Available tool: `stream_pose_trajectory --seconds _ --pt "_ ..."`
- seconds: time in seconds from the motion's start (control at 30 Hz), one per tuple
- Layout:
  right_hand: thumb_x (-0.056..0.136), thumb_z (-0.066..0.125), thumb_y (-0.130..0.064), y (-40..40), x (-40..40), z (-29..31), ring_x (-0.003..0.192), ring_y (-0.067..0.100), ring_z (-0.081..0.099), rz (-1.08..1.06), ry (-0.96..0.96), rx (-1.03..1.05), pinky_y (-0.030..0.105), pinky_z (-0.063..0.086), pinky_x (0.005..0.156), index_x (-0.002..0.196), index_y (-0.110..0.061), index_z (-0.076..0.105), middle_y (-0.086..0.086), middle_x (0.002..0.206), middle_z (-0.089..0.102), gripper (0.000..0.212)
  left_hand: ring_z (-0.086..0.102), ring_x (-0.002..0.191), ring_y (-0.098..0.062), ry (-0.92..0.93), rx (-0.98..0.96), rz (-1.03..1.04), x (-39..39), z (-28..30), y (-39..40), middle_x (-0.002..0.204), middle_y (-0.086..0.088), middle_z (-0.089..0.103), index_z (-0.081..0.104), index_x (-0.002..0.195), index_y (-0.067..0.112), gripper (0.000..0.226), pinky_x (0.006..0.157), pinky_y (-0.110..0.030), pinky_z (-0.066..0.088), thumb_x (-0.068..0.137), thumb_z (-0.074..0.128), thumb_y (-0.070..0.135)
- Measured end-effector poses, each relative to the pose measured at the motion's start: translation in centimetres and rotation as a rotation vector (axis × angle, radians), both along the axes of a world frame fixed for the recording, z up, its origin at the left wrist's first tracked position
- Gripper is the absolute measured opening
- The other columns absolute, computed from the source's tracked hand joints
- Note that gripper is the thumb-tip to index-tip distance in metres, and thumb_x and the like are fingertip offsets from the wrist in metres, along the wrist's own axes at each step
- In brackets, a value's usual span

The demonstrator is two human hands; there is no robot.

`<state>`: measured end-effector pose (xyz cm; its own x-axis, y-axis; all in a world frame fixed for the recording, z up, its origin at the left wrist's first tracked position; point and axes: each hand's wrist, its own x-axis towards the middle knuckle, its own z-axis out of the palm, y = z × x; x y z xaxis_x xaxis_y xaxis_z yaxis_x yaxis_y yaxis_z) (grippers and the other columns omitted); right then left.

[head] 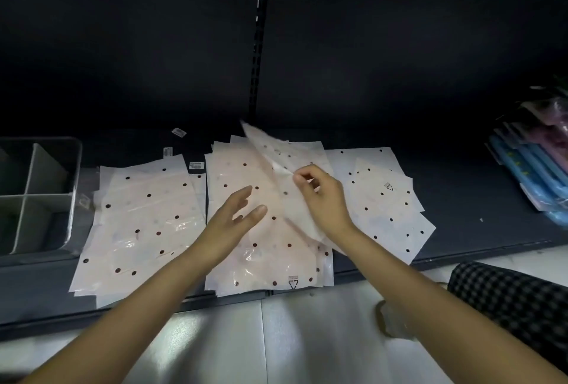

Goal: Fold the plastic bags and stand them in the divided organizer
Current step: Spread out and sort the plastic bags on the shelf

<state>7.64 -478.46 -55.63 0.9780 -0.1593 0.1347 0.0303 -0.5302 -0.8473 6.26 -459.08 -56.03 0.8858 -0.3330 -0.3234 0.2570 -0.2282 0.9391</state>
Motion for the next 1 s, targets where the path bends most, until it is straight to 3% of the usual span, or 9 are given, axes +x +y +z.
stream_pose_trajectory --seconds 0.1,0.23,0.33,0.5,0.63,0.7,0.77,0.9,1.0 --pt "0.092 0.057 -0.017 3.1 -0.3 0.2 0.074 0.01 0.058 0.016 0.041 -0.065 0.027 0.046 0.07 0.089 -0.011 0.066 -0.003 0.089 0.068 0.011 0.041 0.123 0.001 0.078 -0.093 0.026 0.3 -0.1 -0.4 0.131 0.018 0.047 0.035 0.139 0.033 0.066 0.096 -0.021 0.027 0.079 0.058 0.048" --pt "0.093 0.055 -0.024 5.1 -0.5 -0.1 0.073 0.003 0.057 0.081 0.166 -0.022 0.021 0.043 0.068 0.092 -0.015 0.068 -0.006 0.089 0.068 0.016 0.062 0.087 -0.014 0.08 -0.139 0.081 1.0 -0.8 0.0 0.088 -0.004 0.063 0.055 0.105 0.02 0.022 0.073 -0.017 0.045 0.085 0.064 0.026" --pt "0.096 0.046 -0.037 4.3 -0.4 -0.9 0.089 0.011 0.059 0.155 0.266 -0.101 0.026 0.046 0.08 0.107 -0.023 0.067 -0.002 0.108 0.066 0.027 0.063 0.095 -0.036 0.104 -0.158 0.171 1.5 -2.2 0.4 0.105 -0.024 0.063 0.059 0.115 0.015 0.027 0.085 -0.045 0.051 0.089 0.062 0.008" --pt "0.099 0.032 -0.047 0.4 -1.4 -5.0 0.14 0.022 0.019 0.317 0.542 -0.597 0.035 0.023 0.112 0.144 -0.029 0.035 -0.001 0.155 0.024 0.048 0.056 0.099 -0.034 0.175 0.125 0.376 1.0 -5.7 1.9 0.127 -0.013 0.052 0.042 0.135 0.029 0.051 0.056 -0.034 0.057 0.093 0.05 0.001" --pt "0.1 0.034 -0.042 -1.8 -2.3 -7.9 0.146 0.017 0.007 0.406 0.556 -0.6 0.036 0.01 0.119 0.147 -0.028 0.028 -0.003 0.159 0.01 0.05 0.053 0.104 -0.038 0.145 0.277 0.382 0.1 -7.5 1.6 0.137 -0.012 0.046 0.029 0.143 0.033 0.061 0.071 -0.038 0.051 0.094 0.047 0.001" --pt "0.099 0.044 -0.028 -3.2 -2.2 -8.1 0.143 0.018 0.02 0.217 0.378 -0.362 0.033 0.019 0.117 0.142 -0.022 0.04 0.003 0.154 0.026 0.044 0.054 0.105 -0.037 -0.023 0.38 0.294 -0.6 -7.4 1.0 0.138 -0.014 0.043 0.024 0.147 0.03 0.067 0.08 -0.037 0.044 0.092 0.049 0.0" --pt "0.097 0.047 -0.017 -5.6 -1.8 -8.1 0.139 0.02 0.028 -0.036 0.229 -0.349 0.034 0.026 0.115 0.139 -0.016 0.046 0.006 0.149 0.036 0.042 0.054 0.093 -0.034 -0.269 0.61 0.119 -1.2 -6.5 0.7 0.124 -0.018 0.042 0.027 0.147 0.027 0.075 0.071 -0.039 0.047 0.086 0.064 0.006" --pt "0.097 0.047 -0.031 -12.4 -2.0 -9.2 0.144 0.023 0.015 -0.257 0.497 -0.545 0.033 0.019 0.117 0.148 -0.016 0.027 0.006 0.156 0.021 0.057 0.055 0.109 -0.047 -0.777 1.062 -0.264 -1.3 -6.1 0.7 0.134 -0.023 0.05 0.064 0.122 0.018 0.07 0.084 -0.053 0.049 0.057 0.089 0.027" --pt "0.094 0.049 -0.045 -15.4 -3.4 -10.2 0.143 0.024 0.018 -0.242 0.594 -0.616 0.035 0.023 0.115 0.146 -0.019 0.032 0.003 0.156 0.022 0.06 0.037 0.133 -0.041 -0.728 0.987 -0.576 -2.2 -6.9 0.7 0.15 -0.01 0.026 0.049 0.135 0.028 0.056 0.107 -0.055 0.028 0.086 0.05 0.056"
